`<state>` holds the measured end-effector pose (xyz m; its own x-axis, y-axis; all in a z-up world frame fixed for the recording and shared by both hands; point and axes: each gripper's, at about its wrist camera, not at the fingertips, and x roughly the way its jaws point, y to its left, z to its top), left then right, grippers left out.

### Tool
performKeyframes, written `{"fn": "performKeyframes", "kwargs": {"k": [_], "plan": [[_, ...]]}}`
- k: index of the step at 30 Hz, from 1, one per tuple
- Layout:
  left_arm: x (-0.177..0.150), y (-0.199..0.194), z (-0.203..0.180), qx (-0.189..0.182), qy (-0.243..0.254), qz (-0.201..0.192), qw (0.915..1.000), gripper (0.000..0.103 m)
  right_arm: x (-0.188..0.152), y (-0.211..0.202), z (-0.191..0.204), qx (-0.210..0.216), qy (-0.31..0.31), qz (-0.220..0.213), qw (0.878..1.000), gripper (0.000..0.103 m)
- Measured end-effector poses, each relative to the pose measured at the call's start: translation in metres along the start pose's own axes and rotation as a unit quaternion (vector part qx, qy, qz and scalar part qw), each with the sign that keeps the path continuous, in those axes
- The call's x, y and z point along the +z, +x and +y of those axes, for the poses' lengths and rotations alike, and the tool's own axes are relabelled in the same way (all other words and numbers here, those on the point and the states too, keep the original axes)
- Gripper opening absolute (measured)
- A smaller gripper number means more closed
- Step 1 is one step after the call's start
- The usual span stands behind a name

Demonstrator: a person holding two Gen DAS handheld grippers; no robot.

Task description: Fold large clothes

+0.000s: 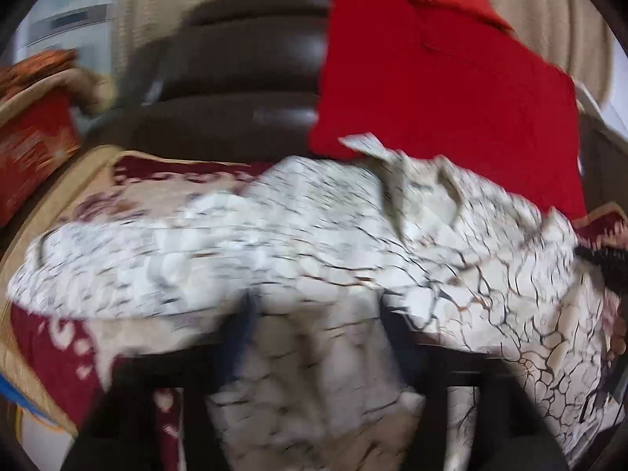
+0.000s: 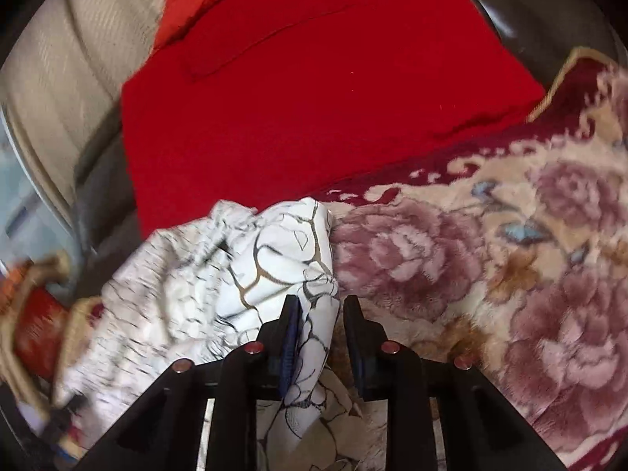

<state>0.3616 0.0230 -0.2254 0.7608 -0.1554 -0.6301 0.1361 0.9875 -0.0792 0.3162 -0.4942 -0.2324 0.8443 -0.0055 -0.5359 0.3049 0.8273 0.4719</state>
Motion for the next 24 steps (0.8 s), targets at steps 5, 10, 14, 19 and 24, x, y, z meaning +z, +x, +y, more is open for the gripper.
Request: {"fn": "performKeyframes", "kwargs": {"k": [5,10,14,19,24], "plan": [[-0.006,-0.019,0.025,-0.057,-0.04,0.006,0.9975,0.084,0.001,-0.028,0.013,0.02,-0.019,-0.049,0.998,0.026],[-0.017,0.008,0.022,-0.11,-0.065,0.093,0.9873,0.081,-0.011,-0.042,0.039,0.068,-0.054,-0.068,0.994,0.084],[-0.014,0.006,0.002,-0.121,-0.014,0.077,0.9895,0.038,-0.02,-0.042,0.052,0.083,-0.068,-0.074,0.991,0.083],[-0.013,0.029,-0.008,-0.119,-0.014,0.114,0.9862,0.038,-0.032,-0.005,0.064,0.055,-0.09,0.005,0.994,0.037],[-0.009,0.022,0.006,-0.116,-0.059,0.112,0.9852,0.031,-0.037,0.006,0.068,0.041,-0.112,0.02,0.993,0.036]]}}
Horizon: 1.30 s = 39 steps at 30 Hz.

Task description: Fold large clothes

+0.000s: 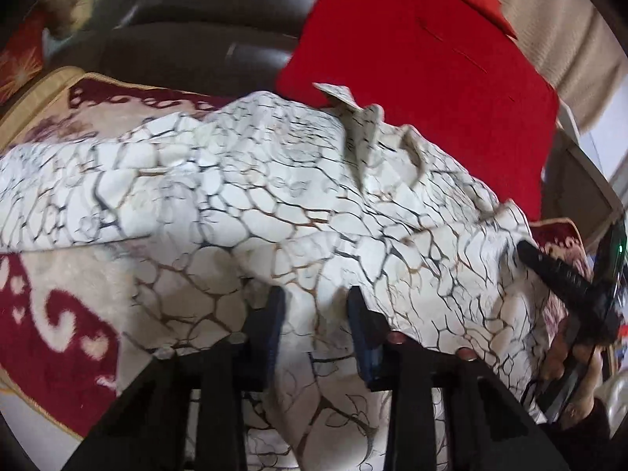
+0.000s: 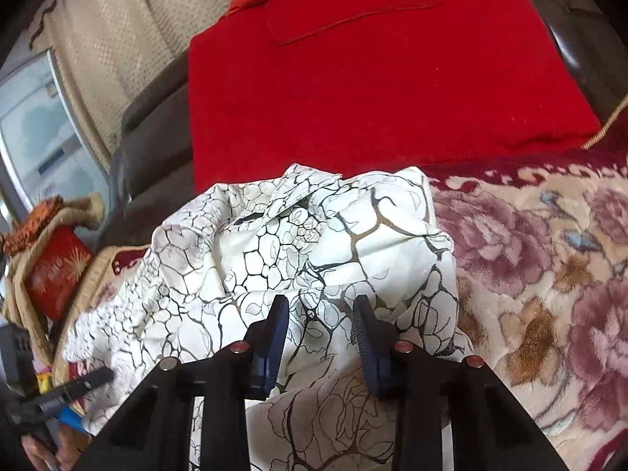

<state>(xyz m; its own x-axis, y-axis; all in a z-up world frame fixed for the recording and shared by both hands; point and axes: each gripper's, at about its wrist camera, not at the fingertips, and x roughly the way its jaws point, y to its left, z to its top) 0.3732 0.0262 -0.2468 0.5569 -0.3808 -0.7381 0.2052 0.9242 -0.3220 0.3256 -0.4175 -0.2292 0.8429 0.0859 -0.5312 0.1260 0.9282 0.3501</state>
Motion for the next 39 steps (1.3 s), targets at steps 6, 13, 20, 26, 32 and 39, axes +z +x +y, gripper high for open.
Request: {"fn": "performKeyframes", "kwargs": {"k": [6,13,20,26,32,39], "plan": [[-0.001,-0.011,-0.011,0.005,-0.004,0.003,1.0,0.081,-0.001,0.005,-0.004,-0.001,0.008,0.012,1.0,0.036],[-0.008,0.004,-0.003,0.02,-0.035,0.037,0.9985,0.035,-0.003,0.002,-0.003,0.0,0.006,0.01,1.0,0.036],[0.011,-0.015,-0.026,0.008,0.014,-0.012,0.9998,0.012,-0.001,-0.006,-0.005,0.017,0.022,-0.008,1.0,0.036],[0.069,-0.036,-0.077,0.067,0.178,-0.067,0.9795,0.013,0.004,-0.02,0.005,0.05,0.024,-0.051,0.997,0.036],[0.064,0.022,-0.006,0.129,0.106,0.054,0.9845,0.022,-0.009,0.017,0.031,0.06,-0.001,0.038,0.997,0.037],[0.018,-0.051,0.045,0.119,0.045,-0.01,0.9918,0.038,-0.015,0.02,0.046,0.087,-0.024,0.062,0.994,0.038]]}}
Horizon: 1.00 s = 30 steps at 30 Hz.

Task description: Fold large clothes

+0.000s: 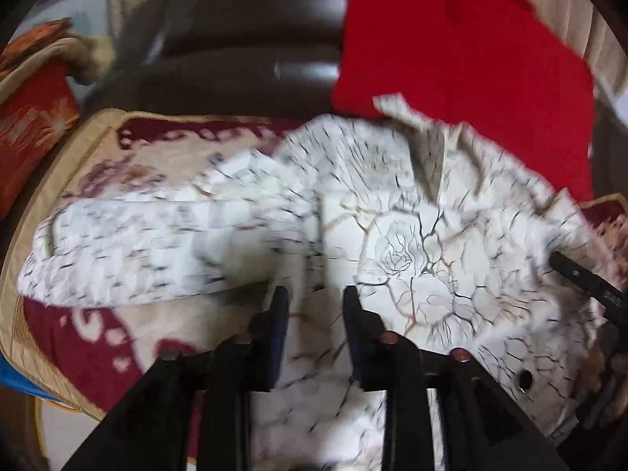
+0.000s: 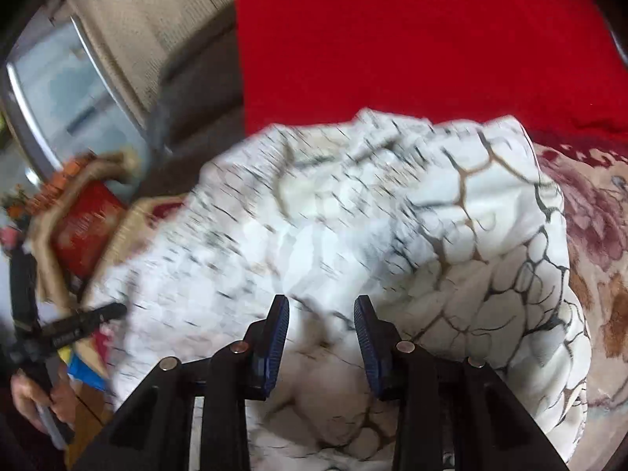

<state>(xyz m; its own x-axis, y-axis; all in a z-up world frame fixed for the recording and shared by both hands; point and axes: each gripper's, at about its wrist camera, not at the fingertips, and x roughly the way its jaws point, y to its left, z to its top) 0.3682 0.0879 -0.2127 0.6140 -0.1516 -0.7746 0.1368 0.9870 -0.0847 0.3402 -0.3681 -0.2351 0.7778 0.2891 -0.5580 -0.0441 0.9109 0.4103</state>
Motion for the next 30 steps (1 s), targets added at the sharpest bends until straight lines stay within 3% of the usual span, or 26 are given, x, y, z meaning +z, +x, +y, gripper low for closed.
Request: {"fn": "performKeyframes", "kwargs": {"k": [2,3,4,6,8,9,13,16,19,22,24,26,27,29,30], "plan": [[-0.006,-0.021,0.026,0.025,-0.034,-0.023,0.9988,0.067,-0.001,-0.004,0.004,0.011,-0.008,-0.008,1.0,0.042],[-0.011,-0.035,0.05,0.042,-0.068,-0.042,0.9959,0.071,-0.003,0.002,0.006,0.009,-0.012,0.005,1.0,0.06],[-0.012,-0.041,0.067,0.051,-0.091,-0.049,0.9934,0.073,-0.008,0.017,0.007,0.008,-0.015,0.051,0.999,0.062],[-0.017,-0.052,0.116,0.066,-0.162,-0.052,0.9832,0.073,-0.015,0.026,0.015,-0.014,-0.035,0.063,0.997,0.062],[-0.024,-0.055,0.164,0.062,-0.247,-0.048,0.9658,0.073,-0.017,0.017,0.027,-0.018,-0.067,0.041,0.997,0.062],[-0.031,-0.056,0.194,0.055,-0.302,-0.055,0.9501,0.073,-0.016,0.013,0.028,-0.01,-0.064,0.03,0.997,0.062],[-0.044,-0.039,0.252,0.046,-0.419,-0.061,0.9048,0.073,-0.011,-0.002,0.019,0.009,-0.035,-0.008,0.999,0.062],[-0.047,-0.017,0.275,0.04,-0.464,-0.049,0.8834,0.073,-0.008,-0.007,0.011,0.021,-0.009,-0.022,0.999,0.062],[-0.046,0.006,0.281,0.025,-0.495,-0.041,0.8678,0.073,-0.007,-0.009,0.005,0.022,0.003,-0.03,0.999,0.062],[-0.047,0.021,0.286,-0.008,-0.529,-0.077,0.8453,0.072,-0.005,-0.01,0.006,0.019,0.005,-0.034,0.999,0.062],[-0.043,0.026,0.287,-0.011,-0.529,-0.097,0.8429,0.061,-0.005,-0.01,0.005,0.016,0.003,-0.033,0.999,0.062],[-0.035,0.032,0.288,-0.004,-0.524,-0.101,0.8459,0.035,-0.004,-0.009,0.004,0.014,0.0,-0.033,0.999,0.062],[-0.033,0.033,0.289,-0.003,-0.523,-0.102,0.8463,0.03,-0.006,-0.01,0.003,0.014,-0.001,-0.033,0.999,0.062],[-0.027,0.038,0.291,0.015,-0.512,-0.094,0.854,0.009,-0.007,-0.013,0.002,0.01,-0.005,-0.038,0.999,0.062],[-0.025,0.039,0.292,0.02,-0.506,-0.091,0.8572,0.009,-0.007,-0.014,0.002,0.008,-0.006,-0.039,0.999,0.062]]}}
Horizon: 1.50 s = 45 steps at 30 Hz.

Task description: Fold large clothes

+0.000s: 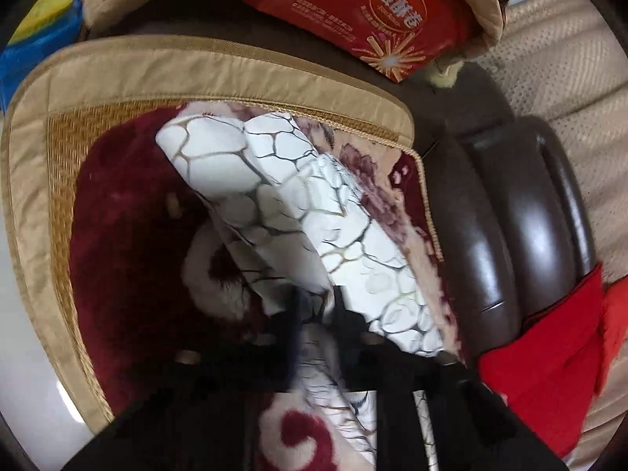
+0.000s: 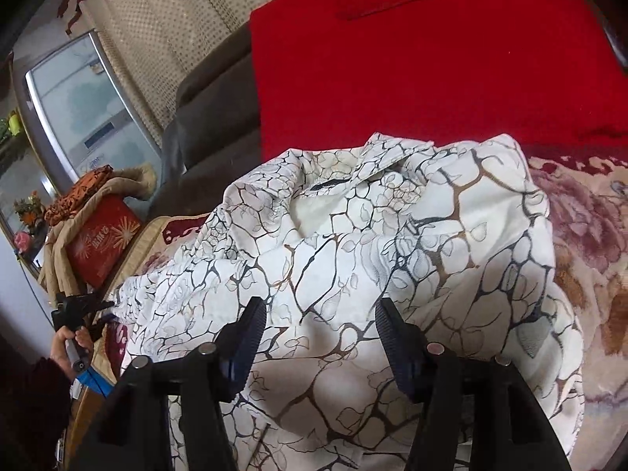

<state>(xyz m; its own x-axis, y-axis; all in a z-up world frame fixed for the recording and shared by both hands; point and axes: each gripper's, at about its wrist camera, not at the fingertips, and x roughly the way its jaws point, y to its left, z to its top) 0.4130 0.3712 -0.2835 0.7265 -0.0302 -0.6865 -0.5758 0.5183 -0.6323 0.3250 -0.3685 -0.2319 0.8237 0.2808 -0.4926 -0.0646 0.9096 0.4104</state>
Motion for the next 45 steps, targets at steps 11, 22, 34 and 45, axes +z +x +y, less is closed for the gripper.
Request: {"fn": "performKeyframes", "kwargs": {"k": [11,22,34,45], "plan": [[-0.072,-0.1,-0.166,-0.077,0.302,-0.06,0.9485,0.001,0.012,-0.034,-0.023,-0.01,0.04,-0.058,0.997,0.062],[-0.169,-0.153,-0.233,-0.119,0.384,-0.009,0.9155,0.045,0.02,-0.075,-0.07,0.005,0.117,-0.088,0.989,0.062],[-0.026,-0.066,0.036,0.002,-0.036,-0.005,0.9994,0.076,0.012,-0.043,-0.035,0.024,0.083,-0.054,0.995,0.066],[-0.009,-0.015,0.037,-0.102,-0.072,-0.037,0.9915,0.07,0.008,-0.016,-0.014,-0.014,0.033,-0.049,0.998,0.066]]}}
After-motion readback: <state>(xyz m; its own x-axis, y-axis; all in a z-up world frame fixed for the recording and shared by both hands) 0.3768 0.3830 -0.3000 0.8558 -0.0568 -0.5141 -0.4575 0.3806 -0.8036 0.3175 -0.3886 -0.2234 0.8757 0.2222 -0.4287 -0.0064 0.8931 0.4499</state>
